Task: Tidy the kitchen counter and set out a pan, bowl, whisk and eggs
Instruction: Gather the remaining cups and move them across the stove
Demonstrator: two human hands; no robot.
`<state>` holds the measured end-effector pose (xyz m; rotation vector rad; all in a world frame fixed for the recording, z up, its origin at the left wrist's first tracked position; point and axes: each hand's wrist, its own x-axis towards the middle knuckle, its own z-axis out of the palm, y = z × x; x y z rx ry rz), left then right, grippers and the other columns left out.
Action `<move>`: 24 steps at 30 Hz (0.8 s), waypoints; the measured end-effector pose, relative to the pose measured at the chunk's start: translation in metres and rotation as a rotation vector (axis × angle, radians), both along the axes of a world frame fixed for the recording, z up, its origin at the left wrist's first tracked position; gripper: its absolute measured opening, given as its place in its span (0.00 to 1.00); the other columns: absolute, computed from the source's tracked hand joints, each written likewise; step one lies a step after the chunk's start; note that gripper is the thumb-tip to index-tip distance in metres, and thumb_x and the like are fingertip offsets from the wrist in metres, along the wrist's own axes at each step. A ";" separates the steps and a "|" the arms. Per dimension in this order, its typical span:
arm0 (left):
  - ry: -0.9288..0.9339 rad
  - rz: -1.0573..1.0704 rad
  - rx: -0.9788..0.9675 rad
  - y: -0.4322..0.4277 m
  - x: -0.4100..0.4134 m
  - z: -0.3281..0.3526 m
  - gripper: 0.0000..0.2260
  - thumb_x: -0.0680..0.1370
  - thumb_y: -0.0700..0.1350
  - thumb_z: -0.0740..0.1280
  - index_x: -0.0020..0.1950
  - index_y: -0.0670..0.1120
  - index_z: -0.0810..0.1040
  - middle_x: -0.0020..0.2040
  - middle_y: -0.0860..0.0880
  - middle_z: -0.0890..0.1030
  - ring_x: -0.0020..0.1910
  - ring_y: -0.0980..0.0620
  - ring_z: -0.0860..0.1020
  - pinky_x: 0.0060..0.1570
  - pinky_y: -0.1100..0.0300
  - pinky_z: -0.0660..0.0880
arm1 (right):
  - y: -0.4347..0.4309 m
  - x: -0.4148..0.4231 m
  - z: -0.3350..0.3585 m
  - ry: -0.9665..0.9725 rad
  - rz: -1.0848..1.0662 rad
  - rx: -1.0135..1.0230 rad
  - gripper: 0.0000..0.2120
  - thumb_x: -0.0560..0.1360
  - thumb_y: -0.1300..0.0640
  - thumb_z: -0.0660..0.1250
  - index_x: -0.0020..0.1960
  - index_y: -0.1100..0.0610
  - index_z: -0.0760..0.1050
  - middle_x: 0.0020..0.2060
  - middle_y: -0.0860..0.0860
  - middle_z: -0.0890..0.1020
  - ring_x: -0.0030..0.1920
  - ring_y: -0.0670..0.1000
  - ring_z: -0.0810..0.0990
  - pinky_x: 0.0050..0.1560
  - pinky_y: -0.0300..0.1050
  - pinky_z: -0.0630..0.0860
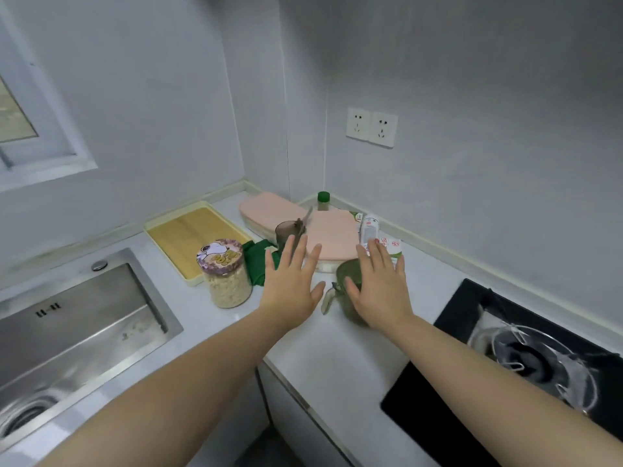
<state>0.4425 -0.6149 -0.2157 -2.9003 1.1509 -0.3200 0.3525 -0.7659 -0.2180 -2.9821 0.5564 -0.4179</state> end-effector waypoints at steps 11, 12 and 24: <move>0.112 -0.129 0.117 0.001 0.147 -0.023 0.32 0.80 0.58 0.53 0.78 0.48 0.43 0.79 0.46 0.42 0.77 0.45 0.40 0.73 0.39 0.47 | 0.009 0.113 -0.012 0.120 -0.094 0.057 0.31 0.79 0.43 0.52 0.77 0.55 0.49 0.77 0.53 0.50 0.77 0.53 0.47 0.75 0.58 0.42; 0.155 -0.128 0.126 -0.001 0.153 -0.026 0.32 0.80 0.57 0.54 0.78 0.49 0.44 0.79 0.46 0.42 0.77 0.45 0.41 0.73 0.39 0.47 | 0.008 0.115 -0.014 0.127 -0.101 0.061 0.31 0.79 0.43 0.52 0.77 0.55 0.49 0.77 0.53 0.50 0.77 0.53 0.47 0.75 0.58 0.42; 0.476 0.055 -0.018 -0.064 0.228 -0.057 0.37 0.75 0.57 0.65 0.76 0.49 0.50 0.76 0.46 0.53 0.74 0.41 0.53 0.70 0.39 0.58 | -0.021 0.146 -0.050 0.345 -0.132 0.149 0.31 0.80 0.44 0.53 0.77 0.56 0.50 0.76 0.54 0.54 0.76 0.54 0.51 0.74 0.59 0.46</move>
